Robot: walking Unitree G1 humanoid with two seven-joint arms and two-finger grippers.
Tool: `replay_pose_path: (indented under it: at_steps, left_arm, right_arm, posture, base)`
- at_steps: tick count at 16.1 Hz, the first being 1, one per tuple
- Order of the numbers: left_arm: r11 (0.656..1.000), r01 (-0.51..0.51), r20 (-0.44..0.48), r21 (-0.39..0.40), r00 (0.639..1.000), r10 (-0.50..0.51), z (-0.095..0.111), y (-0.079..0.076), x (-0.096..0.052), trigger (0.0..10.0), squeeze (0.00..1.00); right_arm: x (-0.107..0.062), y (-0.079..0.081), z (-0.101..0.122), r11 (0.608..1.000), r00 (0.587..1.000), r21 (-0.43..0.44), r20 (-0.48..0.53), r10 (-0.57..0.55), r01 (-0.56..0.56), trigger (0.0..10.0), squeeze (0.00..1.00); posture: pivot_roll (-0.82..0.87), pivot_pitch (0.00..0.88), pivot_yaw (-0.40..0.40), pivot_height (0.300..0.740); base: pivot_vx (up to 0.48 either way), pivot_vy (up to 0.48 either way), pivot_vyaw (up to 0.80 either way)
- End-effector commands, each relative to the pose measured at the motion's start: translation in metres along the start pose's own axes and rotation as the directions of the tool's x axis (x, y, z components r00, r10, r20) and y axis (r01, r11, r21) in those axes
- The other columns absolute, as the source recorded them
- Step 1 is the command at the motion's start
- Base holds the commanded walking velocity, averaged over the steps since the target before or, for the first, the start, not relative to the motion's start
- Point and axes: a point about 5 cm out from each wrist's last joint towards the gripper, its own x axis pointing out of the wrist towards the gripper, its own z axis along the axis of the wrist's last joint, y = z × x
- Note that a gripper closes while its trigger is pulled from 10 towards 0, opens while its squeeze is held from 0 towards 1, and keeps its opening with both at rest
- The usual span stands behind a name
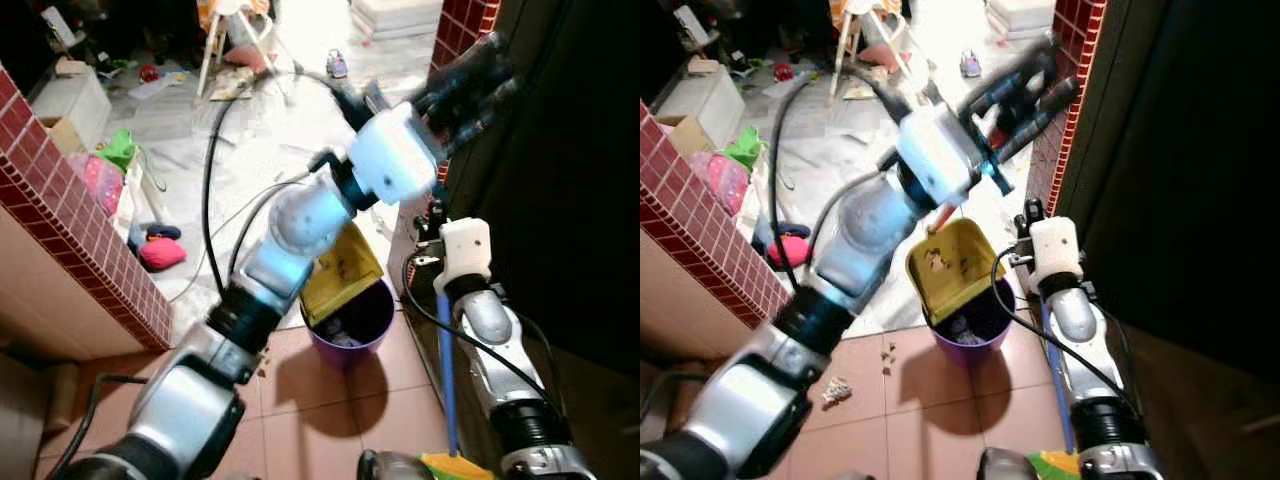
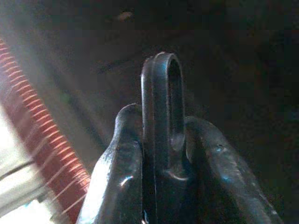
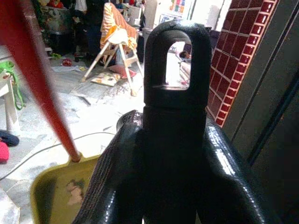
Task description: Sweep floor
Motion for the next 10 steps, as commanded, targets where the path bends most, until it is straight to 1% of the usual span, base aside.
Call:
replay_pose_path:
  at_steps: [1, 2, 3, 4, 5, 6, 7, 8, 10]
  left_arm:
    - [0.982, 0.186, 0.052, 0.044, 0.981, -0.188, 0.010, -0.031, 0.001, 10.0, 0.00]
    - [0.993, -0.119, -0.045, 0.015, 0.992, 0.119, -0.006, 0.018, 0.008, 10.0, 0.00]
    - [0.998, -0.066, -0.026, 0.007, 0.997, 0.066, -0.004, 0.010, 0.011, 10.0, 0.00]
    - [0.992, 0.122, 0.040, 0.038, 0.992, -0.123, 0.008, -0.022, 0.007, 10.0, 0.00]
    - [1.000, 0.009, 0.016, 0.025, 1.000, -0.010, 0.006, -0.006, 0.007, 10.0, 0.00]
    - [0.989, -0.142, -0.056, 0.031, 0.988, 0.144, -0.006, 0.028, 0.008, 10.0, 0.00]
    - [0.987, -0.146, -0.057, 0.062, 0.987, 0.150, -0.006, 0.035, 0.007, 10.0, 0.00]
    - [0.980, -0.192, -0.058, 0.062, 0.979, 0.195, -0.006, 0.045, 0.007, 10.0, 0.00]
    - [0.960, -0.262, -0.039, 0.097, 0.963, 0.267, 0.003, 0.063, 0.007, 10.0, 0.00]
  right_arm:
    - [0.006, 0.003, 0.009, 1.000, 0.999, -0.015, 0.043, 0.019, -0.019, 10.0, 0.00]
    - [0.007, 0.001, 0.012, 0.999, 0.998, -0.039, 0.066, 0.015, -0.012, 10.0, 0.00]
    - [0.009, -0.003, 0.011, 1.000, 0.998, -0.003, 0.049, -0.027, 0.027, 10.0, 0.00]
    - [0.008, 0.000, 0.011, 1.000, 0.999, -0.005, 0.051, -0.012, 0.012, 10.0, 0.00]
    - [0.007, 0.003, 0.011, 1.000, 0.998, -0.026, 0.061, 0.016, -0.015, 10.0, 0.00]
    - [0.007, 0.001, 0.010, 1.000, 0.998, -0.028, 0.062, 0.011, -0.010, 10.0, 0.00]
    - [0.008, 0.000, 0.009, 1.000, 0.998, -0.017, 0.057, -0.003, 0.004, 10.0, 0.00]
    - [0.010, 0.001, 0.010, 1.000, 0.998, -0.011, 0.057, -0.009, 0.009, 10.0, 0.00]
    - [0.011, 0.003, 0.012, 1.000, 0.998, -0.016, 0.070, 0.004, -0.003, 10.0, 0.00]
  posture:
    - [-0.13, 0.000, 0.032, 0.740]
    - [-0.14, 0.000, 0.029, 0.740]
    - [-0.13, 0.000, 0.023, 0.740]
    - [-0.14, 0.000, 0.031, 0.740]
    - [-0.14, 0.000, 0.035, 0.740]
    - [-0.13, 0.000, 0.031, 0.740]
    - [-0.13, 0.000, 0.031, 0.740]
    - [-0.14, 0.000, 0.032, 0.740]
    - [-0.13, 0.000, 0.031, 0.740]
  base:
    - [0.000, 0.000, 0.00]
    - [0.000, 0.000, 0.00]
    - [0.000, 0.000, 0.00]
    - [0.000, 0.000, 0.00]
    - [0.000, 0.000, 0.00]
    - [0.000, 0.000, 0.00]
    - [0.000, 0.000, 0.00]
    - [0.000, 0.000, 0.00]
    - [0.000, 0.000, 0.00]
